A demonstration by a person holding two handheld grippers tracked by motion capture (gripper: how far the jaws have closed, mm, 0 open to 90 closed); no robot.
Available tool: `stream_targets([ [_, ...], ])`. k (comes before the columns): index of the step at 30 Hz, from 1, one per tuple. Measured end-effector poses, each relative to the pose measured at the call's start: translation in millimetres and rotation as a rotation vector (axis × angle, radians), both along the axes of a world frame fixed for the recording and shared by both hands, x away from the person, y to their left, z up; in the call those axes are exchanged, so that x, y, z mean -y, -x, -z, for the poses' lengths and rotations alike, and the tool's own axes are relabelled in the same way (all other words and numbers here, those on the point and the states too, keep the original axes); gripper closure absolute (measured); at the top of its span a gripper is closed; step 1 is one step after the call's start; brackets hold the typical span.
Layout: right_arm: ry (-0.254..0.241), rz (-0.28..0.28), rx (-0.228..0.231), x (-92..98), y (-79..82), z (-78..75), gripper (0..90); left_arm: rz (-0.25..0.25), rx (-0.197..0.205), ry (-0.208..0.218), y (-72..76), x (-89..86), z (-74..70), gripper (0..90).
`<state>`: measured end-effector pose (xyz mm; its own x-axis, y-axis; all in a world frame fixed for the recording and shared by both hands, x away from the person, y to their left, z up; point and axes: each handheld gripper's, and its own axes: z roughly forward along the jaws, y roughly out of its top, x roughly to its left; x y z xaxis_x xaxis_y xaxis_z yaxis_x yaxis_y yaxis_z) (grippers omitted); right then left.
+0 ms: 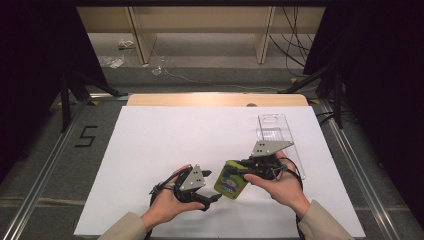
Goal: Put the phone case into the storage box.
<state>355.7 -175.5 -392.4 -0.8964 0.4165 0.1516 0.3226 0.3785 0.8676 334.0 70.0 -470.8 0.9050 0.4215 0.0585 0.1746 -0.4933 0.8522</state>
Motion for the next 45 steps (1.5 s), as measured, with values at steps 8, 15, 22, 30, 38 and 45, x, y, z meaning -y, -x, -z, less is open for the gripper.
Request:
stream_targets([
  [8,0.011,-0.013,0.004,-0.8,-1.0,-3.9,77.5,0.005,-0.002,0.0,-0.4,0.8,-1.0,23.8],
  [15,0.022,-0.024,0.007,-1.7,-2.3,-7.2,77.5,0.008,-0.002,-0.002,-1.0,1.7,-0.4,25.1],
  [22,0.027,-0.029,-0.002,-3.5,-2.7,-7.0,77.5,0.013,-0.002,-0.009,-1.2,3.4,0.8,28.0],
  [30,0.03,-0.037,-0.007,-5.8,-3.1,-5.6,77.5,0.029,-0.01,-0.008,-4.0,5.4,1.8,38.9],
  [38,0.031,-0.047,-0.013,-7.9,-2.9,-4.4,77.5,0.063,-0.022,0.005,-5.6,7.1,3.4,48.1],
  [45,0.028,-0.061,-0.021,-10.3,-1.9,-3.0,77.5,0.092,-0.043,-0.002,-8.0,8.6,5.1,52.5],
])
